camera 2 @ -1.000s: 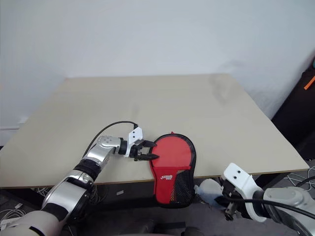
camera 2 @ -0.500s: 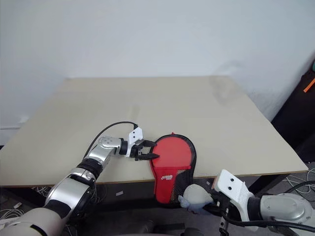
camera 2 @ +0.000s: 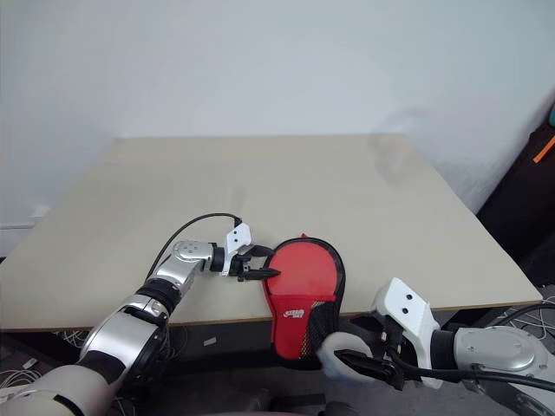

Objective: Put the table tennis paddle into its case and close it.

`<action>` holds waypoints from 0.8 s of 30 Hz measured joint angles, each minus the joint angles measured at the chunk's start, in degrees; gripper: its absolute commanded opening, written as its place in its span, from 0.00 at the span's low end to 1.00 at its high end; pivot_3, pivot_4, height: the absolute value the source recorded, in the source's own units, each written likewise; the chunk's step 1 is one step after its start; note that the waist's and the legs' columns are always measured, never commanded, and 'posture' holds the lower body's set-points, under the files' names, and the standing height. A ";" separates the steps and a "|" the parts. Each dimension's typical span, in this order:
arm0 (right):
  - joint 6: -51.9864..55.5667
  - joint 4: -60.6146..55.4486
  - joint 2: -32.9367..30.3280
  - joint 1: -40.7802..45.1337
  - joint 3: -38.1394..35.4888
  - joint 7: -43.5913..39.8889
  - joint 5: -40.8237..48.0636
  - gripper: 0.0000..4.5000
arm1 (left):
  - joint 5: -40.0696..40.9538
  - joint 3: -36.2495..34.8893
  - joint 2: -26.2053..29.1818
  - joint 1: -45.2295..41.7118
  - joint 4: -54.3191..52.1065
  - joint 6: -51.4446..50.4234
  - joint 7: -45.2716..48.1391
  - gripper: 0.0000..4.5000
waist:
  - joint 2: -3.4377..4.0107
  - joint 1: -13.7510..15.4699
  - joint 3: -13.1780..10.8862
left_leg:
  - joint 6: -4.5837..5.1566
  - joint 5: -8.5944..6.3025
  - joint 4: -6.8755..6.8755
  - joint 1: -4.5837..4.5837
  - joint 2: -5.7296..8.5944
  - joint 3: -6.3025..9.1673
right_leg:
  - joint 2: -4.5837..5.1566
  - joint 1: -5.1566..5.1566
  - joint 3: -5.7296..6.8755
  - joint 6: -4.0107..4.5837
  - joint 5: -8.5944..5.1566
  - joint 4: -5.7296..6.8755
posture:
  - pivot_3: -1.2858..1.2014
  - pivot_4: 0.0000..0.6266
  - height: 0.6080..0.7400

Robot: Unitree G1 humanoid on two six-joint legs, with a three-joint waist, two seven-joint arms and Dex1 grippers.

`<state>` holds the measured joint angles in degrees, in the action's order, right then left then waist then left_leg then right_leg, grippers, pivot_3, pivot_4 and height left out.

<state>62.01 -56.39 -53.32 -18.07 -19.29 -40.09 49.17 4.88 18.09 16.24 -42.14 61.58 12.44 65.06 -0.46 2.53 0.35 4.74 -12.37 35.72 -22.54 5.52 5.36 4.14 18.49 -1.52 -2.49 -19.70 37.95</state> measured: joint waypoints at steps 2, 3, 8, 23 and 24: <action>-0.04 0.95 -0.06 1.00 0.17 1.21 -0.48 0.72 | 0.00 -0.07 0.18 -0.12 -0.67 -1.10 0.36 0.69 | 0.01 -0.02 -0.01 | 0.01 -0.01 -0.02 -0.03 -0.01 -0.01 | 0.05 0.02 0.05 0.00 0.00 -0.07 | 0.52 0.00 1.00; -0.21 1.69 0.08 2.36 0.19 2.08 -0.92 0.72 | 0.00 -0.11 0.44 -0.20 -1.70 -2.91 0.93 0.69 | 0.03 -0.15 -0.04 | 0.02 -0.01 -0.01 -0.03 -0.01 -0.03 | 0.11 0.11 0.10 -0.01 0.01 -0.08 | 0.52 0.00 1.00; -1.31 6.53 4.28 10.36 -0.07 7.03 -0.52 0.72 | 0.13 -0.68 3.14 0.33 -10.98 -14.03 5.01 0.69 | -0.02 -1.00 -0.13 | 0.04 -0.01 0.03 -0.57 0.01 -0.11 | 0.49 0.96 0.58 -0.10 0.58 -0.11 | 0.52 0.00 1.00; -10.46 24.03 22.07 28.97 12.88 22.56 -12.57 0.72 | 5.39 -4.38 12.87 1.35 -30.35 -37.27 15.95 0.69 | -0.04 -1.01 -1.51 | -0.11 0.26 0.34 -2.03 0.14 -0.12 | 0.38 2.44 0.57 0.00 0.75 0.17 | 0.52 0.00 1.00; -12.36 25.97 24.06 29.42 13.50 23.39 -14.04 0.72 | 5.57 -4.85 13.57 1.45 -31.62 -37.36 16.32 0.69 | -0.03 -1.01 -1.51 | -0.15 0.28 0.35 -2.02 0.15 -0.14 | 0.36 2.45 0.55 0.01 0.78 0.21 | 0.52 0.00 1.00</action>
<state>49.66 -30.41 -29.26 11.35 -5.78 -16.70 35.13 10.45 13.24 29.81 -40.69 29.96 -24.92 81.38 -0.49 1.52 -1.17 4.59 -12.09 36.07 -24.56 5.67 5.23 4.49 20.94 -0.97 -2.48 -18.92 38.16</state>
